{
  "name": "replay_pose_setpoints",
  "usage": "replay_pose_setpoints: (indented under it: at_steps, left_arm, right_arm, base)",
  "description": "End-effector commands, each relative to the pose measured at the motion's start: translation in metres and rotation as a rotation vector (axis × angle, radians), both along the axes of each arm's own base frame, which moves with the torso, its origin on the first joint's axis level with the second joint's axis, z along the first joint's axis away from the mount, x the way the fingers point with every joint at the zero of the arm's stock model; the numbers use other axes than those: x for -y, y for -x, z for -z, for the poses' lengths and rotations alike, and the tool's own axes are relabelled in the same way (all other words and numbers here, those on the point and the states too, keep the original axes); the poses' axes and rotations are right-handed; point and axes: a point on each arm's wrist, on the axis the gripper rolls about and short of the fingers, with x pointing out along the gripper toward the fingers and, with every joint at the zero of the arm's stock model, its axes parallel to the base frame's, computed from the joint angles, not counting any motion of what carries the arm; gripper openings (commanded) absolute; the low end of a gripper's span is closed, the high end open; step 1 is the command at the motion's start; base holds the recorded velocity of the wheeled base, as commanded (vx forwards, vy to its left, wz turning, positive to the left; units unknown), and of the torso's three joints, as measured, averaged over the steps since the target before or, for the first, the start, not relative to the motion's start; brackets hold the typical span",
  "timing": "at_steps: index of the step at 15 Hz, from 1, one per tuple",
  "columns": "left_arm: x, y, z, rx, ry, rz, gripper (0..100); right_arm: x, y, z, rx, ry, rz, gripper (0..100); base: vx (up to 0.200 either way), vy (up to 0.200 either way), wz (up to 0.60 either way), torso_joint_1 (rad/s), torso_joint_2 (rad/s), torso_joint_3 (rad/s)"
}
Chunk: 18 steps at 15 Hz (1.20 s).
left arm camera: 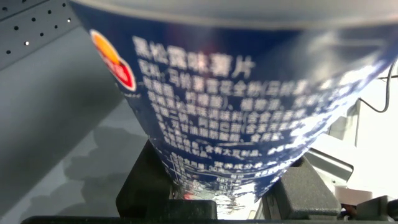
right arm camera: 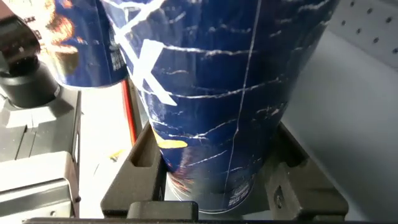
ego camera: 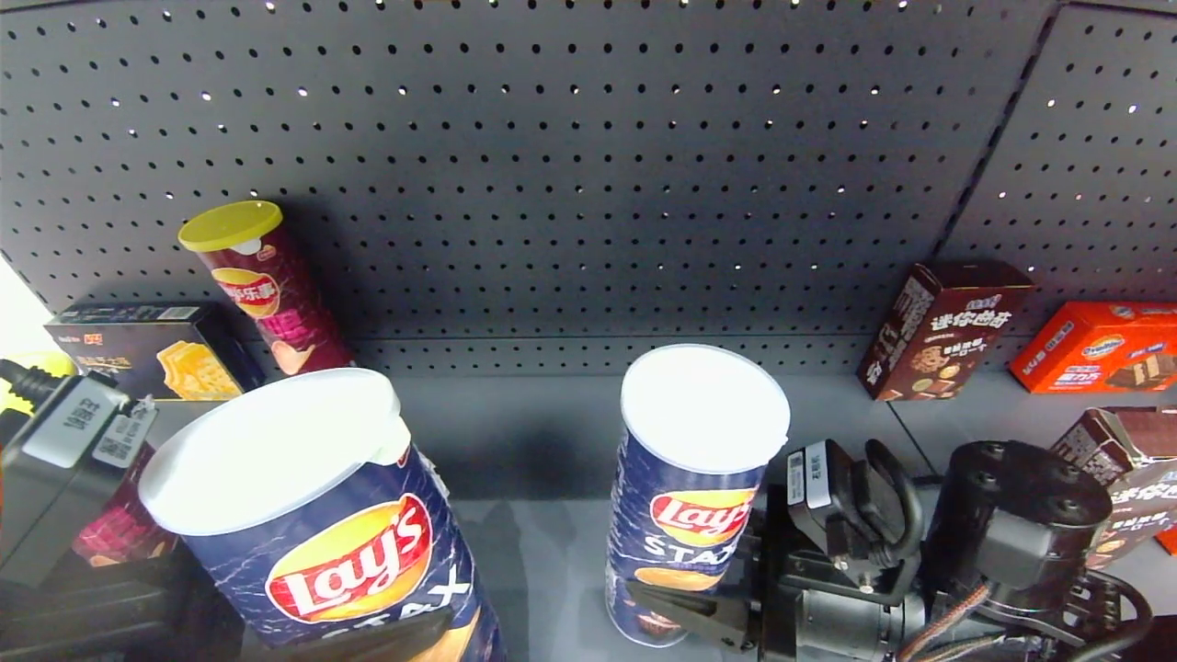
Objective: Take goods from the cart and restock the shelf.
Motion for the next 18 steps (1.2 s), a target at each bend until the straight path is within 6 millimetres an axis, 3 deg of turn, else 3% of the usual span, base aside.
replay_pose_setpoints:
  at_steps: [1, 4, 5, 11, 18]
  left_arm:
    - [0.000, 0.000, 0.001, -0.004, -0.001, -0.001, 0]
    - [0.000, 0.000, 0.001, -0.003, -0.001, -0.004, 0]
    - [0.000, 0.000, 0.001, -0.004, -0.002, -0.002, 0]
    - [0.000, 0.000, 0.001, -0.003, -0.002, 0.000, 0]
    - [0.000, 0.001, 0.005, -0.013, -0.009, 0.001, 0]
  right_arm:
    - [-0.004, -0.004, 0.007, -0.014, 0.018, -0.002, 0]
    - [-0.006, -0.005, 0.010, -0.017, 0.027, -0.002, 0]
    - [-0.007, -0.006, 0.010, -0.016, 0.027, -0.004, 100]
    - [-0.001, 0.000, 0.003, 0.011, 0.006, 0.000, 100]
    - [0.043, 0.040, -0.025, 0.080, -0.069, 0.015, 100]
  base:
    - [0.000, 0.000, 0.00, 0.000, 0.00, 0.000]
    - [0.000, 0.000, 0.00, 0.000, 0.00, 0.000]
    - [0.000, 0.000, 0.00, 0.000, 0.00, 0.000]
    - [0.000, 0.000, 0.00, 0.000, 0.00, 0.000]
    - [0.000, 0.000, 0.00, 0.000, 0.00, 0.000]
